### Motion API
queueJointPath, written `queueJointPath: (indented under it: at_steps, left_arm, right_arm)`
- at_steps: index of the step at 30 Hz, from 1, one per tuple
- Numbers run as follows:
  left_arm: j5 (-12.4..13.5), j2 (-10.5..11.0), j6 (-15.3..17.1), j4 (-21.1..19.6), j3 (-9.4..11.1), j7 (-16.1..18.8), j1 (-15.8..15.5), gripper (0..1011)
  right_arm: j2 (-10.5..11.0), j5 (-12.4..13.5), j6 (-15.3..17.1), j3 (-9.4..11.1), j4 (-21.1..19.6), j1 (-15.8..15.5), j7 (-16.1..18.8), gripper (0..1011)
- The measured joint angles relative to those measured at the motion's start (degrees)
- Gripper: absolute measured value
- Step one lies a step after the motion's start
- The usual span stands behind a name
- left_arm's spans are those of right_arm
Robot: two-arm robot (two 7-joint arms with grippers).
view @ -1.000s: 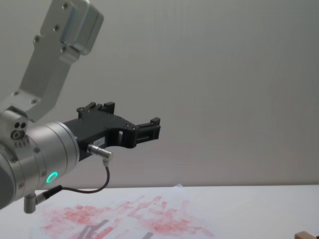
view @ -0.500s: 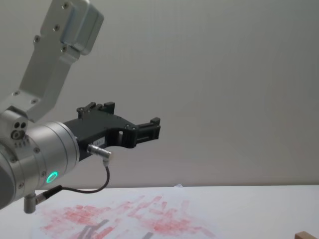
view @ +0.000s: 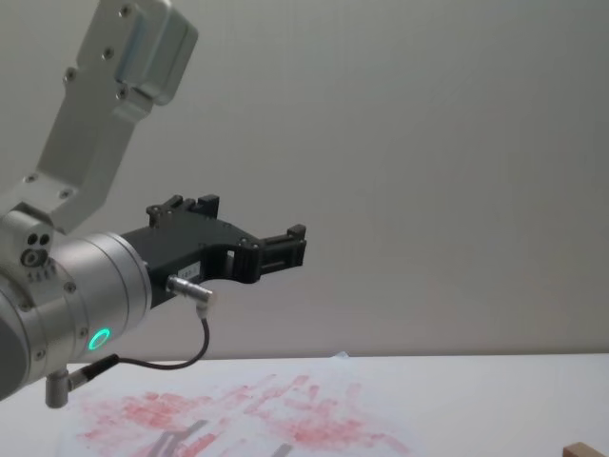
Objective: Use the one hand to pick up the stamp and affix it onto the A4 paper.
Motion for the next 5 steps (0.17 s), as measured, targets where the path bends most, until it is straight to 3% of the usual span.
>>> queueJointPath:
  at_steps: [5]
  left_arm:
    - [0.0, 0.0, 0.0, 0.0, 0.0, 0.0, 0.0, 1001]
  right_arm:
    - [0.0, 0.0, 0.0, 0.0, 0.0, 0.0, 0.0, 1001]
